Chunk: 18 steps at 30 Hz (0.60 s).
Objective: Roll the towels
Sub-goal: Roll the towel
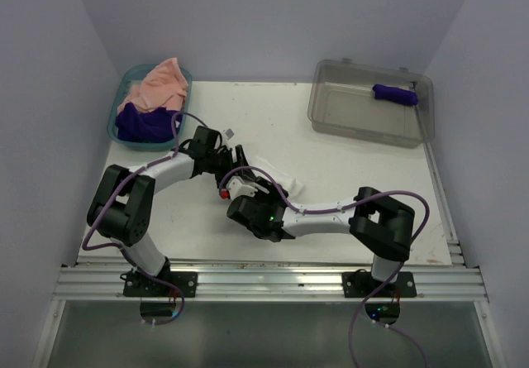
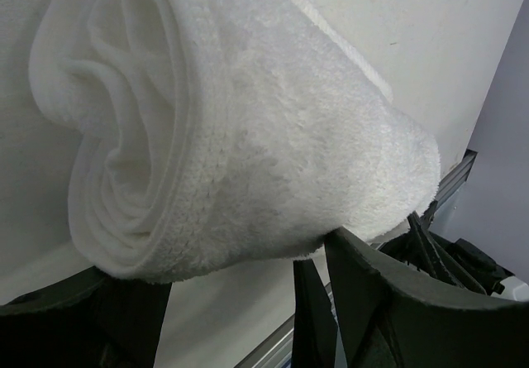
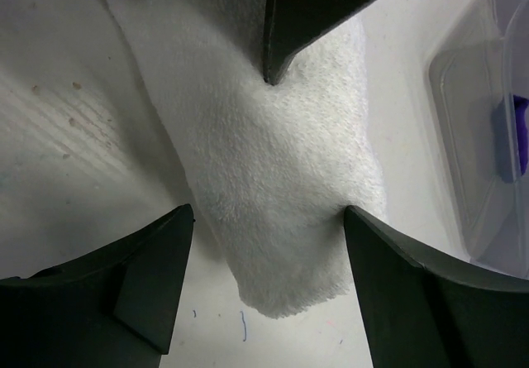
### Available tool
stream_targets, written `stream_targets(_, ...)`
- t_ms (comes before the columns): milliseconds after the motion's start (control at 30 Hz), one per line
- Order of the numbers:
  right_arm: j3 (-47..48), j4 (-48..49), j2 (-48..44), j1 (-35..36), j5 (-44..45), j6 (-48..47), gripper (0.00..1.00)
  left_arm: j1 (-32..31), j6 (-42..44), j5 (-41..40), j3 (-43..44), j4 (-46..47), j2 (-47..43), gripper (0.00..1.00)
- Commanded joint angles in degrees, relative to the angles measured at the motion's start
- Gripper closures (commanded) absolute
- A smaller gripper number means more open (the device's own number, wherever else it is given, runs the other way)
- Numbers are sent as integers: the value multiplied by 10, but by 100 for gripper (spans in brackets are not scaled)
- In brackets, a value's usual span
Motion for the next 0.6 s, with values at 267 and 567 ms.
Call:
stream_targets(267, -17, 77, -35, 10, 54, -74, 22, -1, 29, -1, 23, -25, 16, 26)
stream_targets(567, -19, 144, 38, -9, 49, -118, 19, -1, 33, 0, 32, -35, 13, 26)
